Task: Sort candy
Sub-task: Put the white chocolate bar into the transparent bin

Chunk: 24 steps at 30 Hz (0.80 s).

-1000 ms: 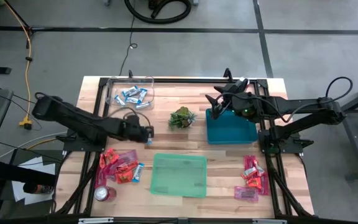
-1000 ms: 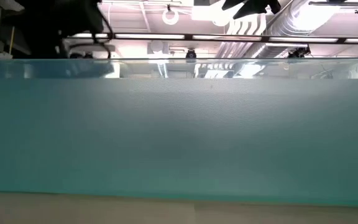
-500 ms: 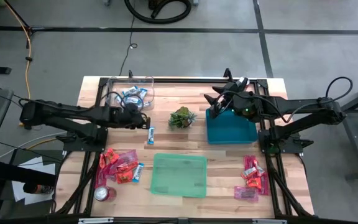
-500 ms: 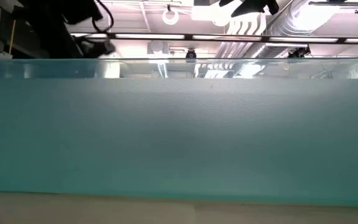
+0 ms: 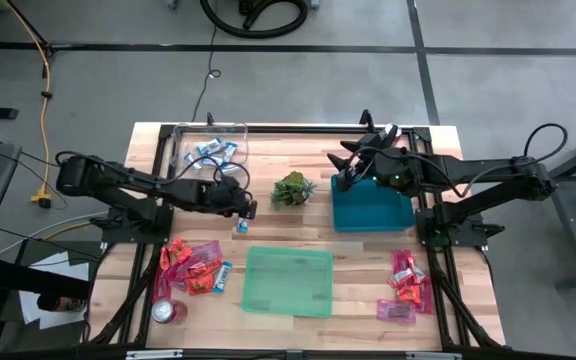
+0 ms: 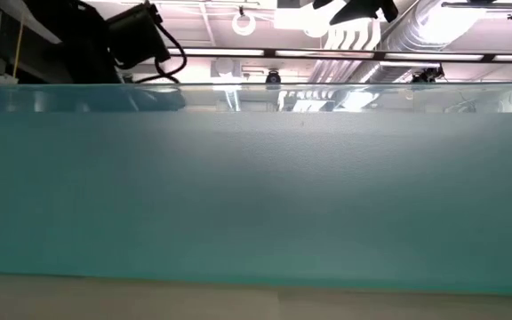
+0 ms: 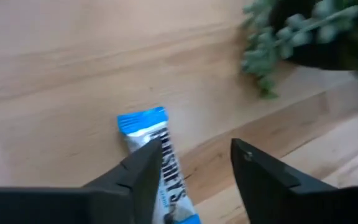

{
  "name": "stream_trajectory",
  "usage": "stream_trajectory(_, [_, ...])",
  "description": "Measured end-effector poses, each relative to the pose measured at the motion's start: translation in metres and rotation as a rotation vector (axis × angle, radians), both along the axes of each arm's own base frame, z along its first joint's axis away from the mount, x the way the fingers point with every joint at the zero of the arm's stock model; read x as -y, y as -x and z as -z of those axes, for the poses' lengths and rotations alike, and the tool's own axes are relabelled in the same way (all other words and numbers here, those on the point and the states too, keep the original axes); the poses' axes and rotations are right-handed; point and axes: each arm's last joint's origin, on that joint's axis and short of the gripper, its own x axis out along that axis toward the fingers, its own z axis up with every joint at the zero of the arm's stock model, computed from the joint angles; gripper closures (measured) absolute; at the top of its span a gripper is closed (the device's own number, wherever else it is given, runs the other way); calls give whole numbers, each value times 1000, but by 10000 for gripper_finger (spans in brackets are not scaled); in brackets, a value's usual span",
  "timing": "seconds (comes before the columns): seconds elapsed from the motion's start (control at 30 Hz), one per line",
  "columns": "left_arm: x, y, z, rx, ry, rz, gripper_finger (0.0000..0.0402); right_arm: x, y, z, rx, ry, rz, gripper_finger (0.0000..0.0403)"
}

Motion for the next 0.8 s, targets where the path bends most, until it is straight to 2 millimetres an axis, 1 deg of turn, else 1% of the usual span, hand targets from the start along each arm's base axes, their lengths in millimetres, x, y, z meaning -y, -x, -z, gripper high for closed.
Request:
stream_trajectory(0.13, [1,2,5,-38,36,-31,187,0,0,1,-13,3,0,162])
stream_trajectory(0.27, [2,3,9,-69,21,-66,184,0,2,3,-39,7,5,162])
stream_trajectory(0.37, [2,1,16,-89,20,-75,185,0,2,4,-55,8,5,162])
stream_trajectory(0.43, [4,-3,22,-114,33,-63,185,0,3,5,-64,8,5,162])
stream_trajectory(0.57, [8,-18,28,-166,17,-48,185,0,3,6,-82,11,5,162])
stream_trajectory(0.73, [8,-34,30,-290,5,-27,187,0,4,7,-92,10,6,162])
stream_trajectory(0.8, [8,-36,31,-343,6,6,200,0,4,8,-96,10,6,162])
